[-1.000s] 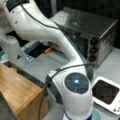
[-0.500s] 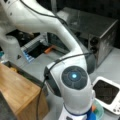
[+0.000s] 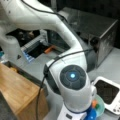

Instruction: Pick up the pan. Place the pan on the table. Pick up the bowl. Place the bowl on the stove.

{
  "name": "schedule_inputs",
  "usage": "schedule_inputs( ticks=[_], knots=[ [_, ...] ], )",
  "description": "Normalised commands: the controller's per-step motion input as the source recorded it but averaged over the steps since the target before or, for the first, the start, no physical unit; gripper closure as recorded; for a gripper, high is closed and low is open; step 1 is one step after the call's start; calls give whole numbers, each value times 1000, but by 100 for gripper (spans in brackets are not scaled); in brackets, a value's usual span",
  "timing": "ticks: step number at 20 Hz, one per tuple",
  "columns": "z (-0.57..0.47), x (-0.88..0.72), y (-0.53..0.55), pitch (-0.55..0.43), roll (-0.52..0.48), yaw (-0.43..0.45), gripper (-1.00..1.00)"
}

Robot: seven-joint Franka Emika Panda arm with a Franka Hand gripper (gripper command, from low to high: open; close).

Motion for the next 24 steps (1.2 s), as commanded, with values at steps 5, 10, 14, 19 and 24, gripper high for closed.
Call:
schedule_inputs(
  ticks=[5, 10, 14, 19, 24],
  knots=[
    [36, -121, 528, -69, 194, -223, 100],
    [-14, -137, 687, -86, 101, -259, 100],
    [-79, -171, 554, -126, 20, -261, 100],
    [-147, -175, 438, -167, -47, -207, 100],
    [-162, -161, 214, -183, -92, -148, 100]
  ],
)
